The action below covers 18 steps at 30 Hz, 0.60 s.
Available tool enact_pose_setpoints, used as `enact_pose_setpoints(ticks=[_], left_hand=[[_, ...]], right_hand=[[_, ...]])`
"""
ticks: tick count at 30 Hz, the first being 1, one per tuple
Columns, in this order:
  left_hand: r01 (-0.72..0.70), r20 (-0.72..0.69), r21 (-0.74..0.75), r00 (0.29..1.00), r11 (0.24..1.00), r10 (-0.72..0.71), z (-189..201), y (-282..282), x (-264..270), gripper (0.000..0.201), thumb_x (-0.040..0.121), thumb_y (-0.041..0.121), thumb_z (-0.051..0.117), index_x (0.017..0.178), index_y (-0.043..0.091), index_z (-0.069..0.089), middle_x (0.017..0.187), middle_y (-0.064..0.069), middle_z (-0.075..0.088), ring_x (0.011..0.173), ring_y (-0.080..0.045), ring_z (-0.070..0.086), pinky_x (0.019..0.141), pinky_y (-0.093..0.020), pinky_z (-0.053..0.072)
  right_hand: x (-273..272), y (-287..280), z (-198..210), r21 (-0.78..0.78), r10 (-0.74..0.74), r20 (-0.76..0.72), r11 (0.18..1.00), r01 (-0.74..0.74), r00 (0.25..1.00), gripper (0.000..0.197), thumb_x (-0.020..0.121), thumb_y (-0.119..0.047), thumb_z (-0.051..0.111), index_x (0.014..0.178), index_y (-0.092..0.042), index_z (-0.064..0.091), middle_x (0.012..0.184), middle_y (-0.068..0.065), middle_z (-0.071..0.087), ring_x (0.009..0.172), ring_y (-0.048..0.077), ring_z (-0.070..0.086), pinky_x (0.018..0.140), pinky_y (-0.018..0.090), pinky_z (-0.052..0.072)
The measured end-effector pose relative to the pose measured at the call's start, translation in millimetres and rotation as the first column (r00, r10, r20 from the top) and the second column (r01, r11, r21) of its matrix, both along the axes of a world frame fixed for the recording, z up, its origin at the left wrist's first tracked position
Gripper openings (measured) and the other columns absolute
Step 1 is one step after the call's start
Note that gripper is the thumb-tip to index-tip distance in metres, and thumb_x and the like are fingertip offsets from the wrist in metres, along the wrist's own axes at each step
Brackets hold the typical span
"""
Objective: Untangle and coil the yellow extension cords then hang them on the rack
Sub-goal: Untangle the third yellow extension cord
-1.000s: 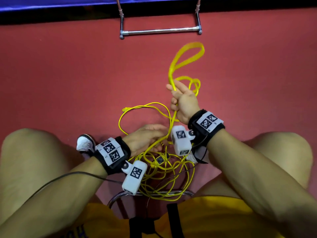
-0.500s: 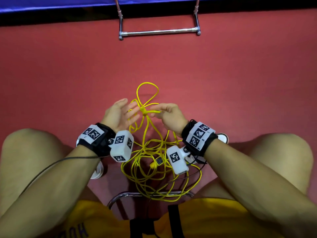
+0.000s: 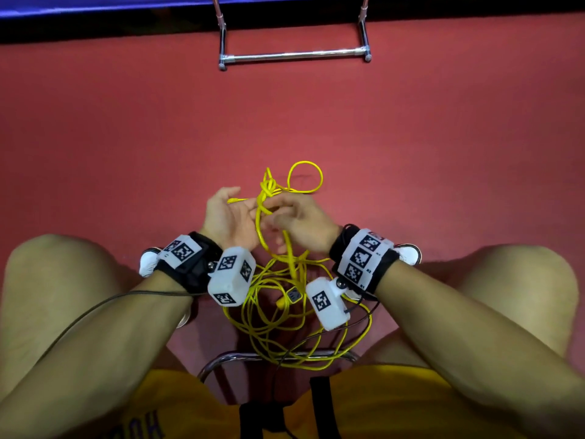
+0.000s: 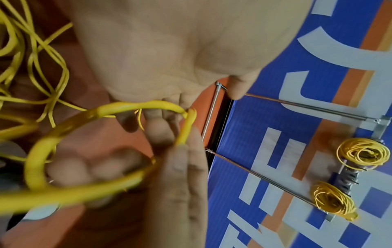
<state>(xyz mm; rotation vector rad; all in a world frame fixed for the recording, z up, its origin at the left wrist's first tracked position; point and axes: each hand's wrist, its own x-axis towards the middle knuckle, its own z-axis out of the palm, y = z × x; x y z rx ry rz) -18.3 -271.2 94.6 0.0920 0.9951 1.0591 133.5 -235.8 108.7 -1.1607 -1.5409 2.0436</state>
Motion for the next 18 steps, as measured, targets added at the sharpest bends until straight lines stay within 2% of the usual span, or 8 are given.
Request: enact_pose_setpoints(ticks=[2,5,9,12,13,14,16,18], left_hand=[[0.036,-0.015,0.013,0.999,0.999,-0.036,0.0,1.5,0.6,0.049,0.081,0.053,0.05,0.095,0.007,0.061,0.082,-0.01,0.059,0.058,-0.029,0.06,0.053,-0.035,0.046],[-0.002,-0.144,0.02,0.99,1.0,0.005,-4.0,5.9,7.7,0.007,0.088,0.02,0.057,0.091,0.014,0.054,0.082,-0.007,0.047,0.056,-0.022,0.058,0.042,-0.029,0.047],[-0.184,-0.164,0.028,0.969,0.982,0.186,-4.5,13.8,11.6,0.015,0.097,0.0,0.047,0.099,0.011,0.057,0.095,-0.008,0.062,0.073,-0.018,0.072,0.051,-0.031,0.056],[-0.279,-0.13,0.08,0.949,0.957,0.288,-2.3,19.1,11.9,0.018,0.101,0.002,0.042,0.113,0.009,0.053,0.099,-0.008,0.074,0.089,-0.021,0.075,0.068,-0.036,0.061],[-0.286,-0.119,0.085,0.948,0.954,0.295,-1.1,20.4,11.0,0.017,0.103,0.004,0.04,0.114,0.01,0.053,0.099,-0.008,0.076,0.089,-0.023,0.075,0.072,-0.038,0.061],[-0.282,-0.119,0.082,0.95,0.956,0.29,0.5,20.8,9.5,0.017,0.103,0.006,0.04,0.112,0.011,0.054,0.098,-0.008,0.076,0.089,-0.024,0.075,0.073,-0.041,0.061],[-0.237,-0.155,0.047,0.958,0.97,0.241,3.3,20.2,6.5,0.018,0.103,0.006,0.041,0.109,0.012,0.056,0.099,-0.008,0.075,0.087,-0.023,0.075,0.069,-0.043,0.062],[-0.136,-0.235,-0.024,0.964,0.99,0.127,5.4,16.8,7.0,0.022,0.102,0.003,0.042,0.116,0.011,0.057,0.101,-0.007,0.072,0.075,-0.019,0.074,0.056,-0.033,0.06]], right_hand=[[-4.5,-8.5,-6.9,0.073,0.043,0.027,0.996,-0.044,0.999,0.025,0.093,0.004,0.057,0.11,-0.01,0.046,0.072,0.012,0.06,0.044,0.012,0.055,0.043,0.024,0.047],[-7.2,-14.4,-16.7,0.228,0.032,0.081,0.972,-0.05,0.996,0.025,0.092,-0.004,0.063,0.106,-0.015,0.045,0.076,0.007,0.063,0.053,0.014,0.06,0.053,0.025,0.044],[-4.2,-17.2,-20.6,0.345,0.082,0.286,0.921,-0.182,0.955,0.022,0.091,-0.019,0.065,0.102,-0.018,0.046,0.085,0.004,0.066,0.071,0.018,0.06,0.067,0.031,0.046],[-3.7,-26.8,-24.8,0.426,0.121,0.513,0.824,-0.375,0.85,0.022,0.089,-0.029,0.063,0.104,-0.016,0.053,0.107,0.007,0.068,0.104,0.029,0.063,0.087,0.039,0.049],[-5.0,-28.6,-31.2,0.404,0.123,0.558,0.824,-0.398,0.821,0.036,0.086,-0.034,0.063,0.115,-0.015,0.054,0.121,0.008,0.064,0.118,0.03,0.057,0.098,0.043,0.045],[-4.4,-27.5,-36.8,0.359,0.119,0.568,0.854,-0.376,0.814,0.059,0.08,-0.042,0.064,0.131,-0.017,0.047,0.137,0.008,0.055,0.13,0.03,0.048,0.107,0.047,0.039],[-3.0,-18.6,-41.5,0.322,-0.028,0.406,0.94,-0.114,0.913,0.099,0.067,-0.052,0.066,0.152,-0.028,0.021,0.156,0.005,0.034,0.143,0.027,0.032,0.114,0.049,0.032],[0.2,-1.6,-39.8,0.307,-0.243,0.199,0.936,0.175,0.949,0.105,0.072,-0.046,0.072,0.154,-0.038,0.006,0.159,0.001,0.028,0.145,0.022,0.03,0.116,0.046,0.032]])
